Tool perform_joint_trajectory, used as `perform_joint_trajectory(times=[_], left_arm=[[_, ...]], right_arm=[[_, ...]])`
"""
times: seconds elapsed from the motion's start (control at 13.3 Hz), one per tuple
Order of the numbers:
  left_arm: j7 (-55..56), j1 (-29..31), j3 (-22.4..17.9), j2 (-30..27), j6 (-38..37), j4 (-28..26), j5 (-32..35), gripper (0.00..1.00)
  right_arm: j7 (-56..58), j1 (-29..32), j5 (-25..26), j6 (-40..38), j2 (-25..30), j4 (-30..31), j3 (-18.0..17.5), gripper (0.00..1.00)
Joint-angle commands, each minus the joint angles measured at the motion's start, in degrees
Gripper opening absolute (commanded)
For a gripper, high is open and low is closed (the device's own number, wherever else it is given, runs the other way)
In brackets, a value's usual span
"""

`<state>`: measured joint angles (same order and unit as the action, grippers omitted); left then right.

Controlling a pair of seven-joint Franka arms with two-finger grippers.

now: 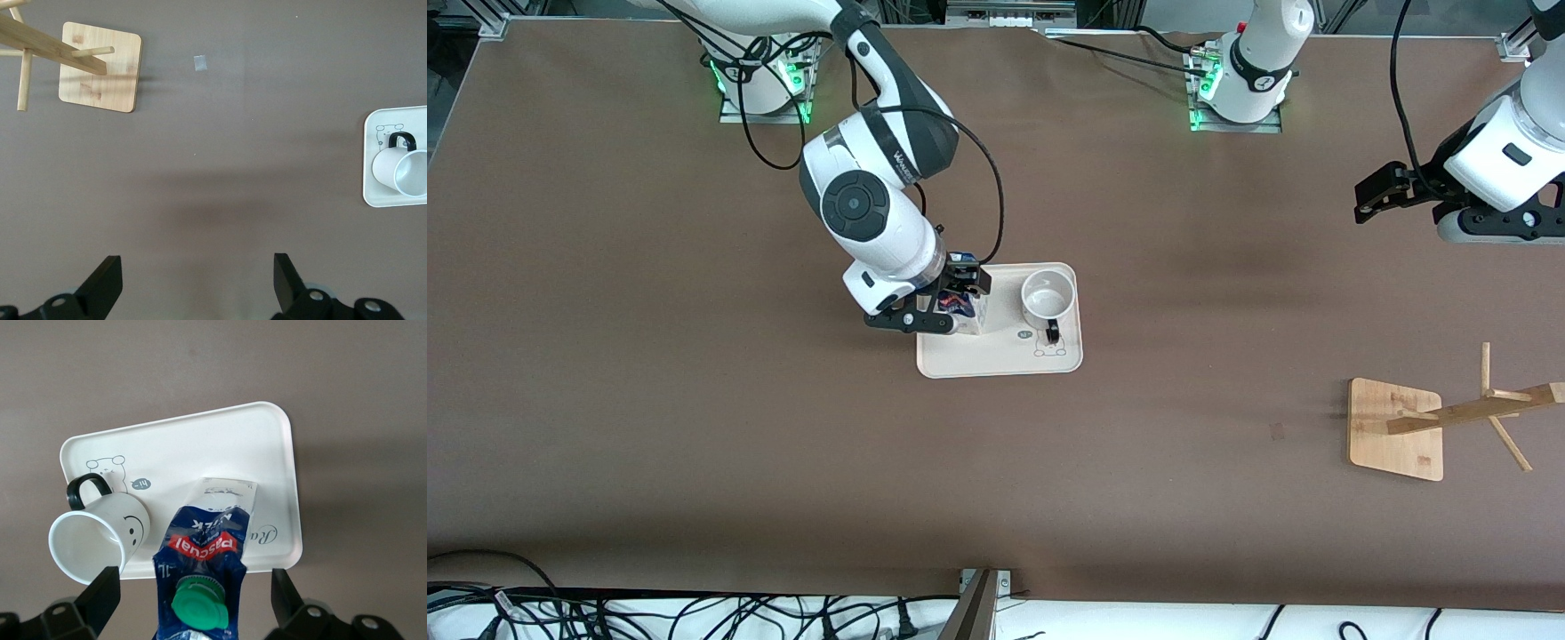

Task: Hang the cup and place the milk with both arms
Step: 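Close the right gripper around the blue milk carton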

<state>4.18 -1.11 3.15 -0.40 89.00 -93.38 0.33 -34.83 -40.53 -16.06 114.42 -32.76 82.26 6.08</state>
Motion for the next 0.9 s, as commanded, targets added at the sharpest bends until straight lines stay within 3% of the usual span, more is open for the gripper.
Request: perform_joint_trajectory(times=[0.0,0.82], left_arm=[[-0.22,0.06,0.1,-0.39,-1.02,0.74,-0.24,1.0],[-0.22,-0.03,0.1,-0.39,-1.02,0.74,-0.24,1.0]], right_arm=[[2.57,-0.6,-1.08,-0.77,-0.11,-0.43,0.77,1.0],[3.98,-0.69,-1.17,-4.99,-1.08,-0.34,-0.37,1.0]])
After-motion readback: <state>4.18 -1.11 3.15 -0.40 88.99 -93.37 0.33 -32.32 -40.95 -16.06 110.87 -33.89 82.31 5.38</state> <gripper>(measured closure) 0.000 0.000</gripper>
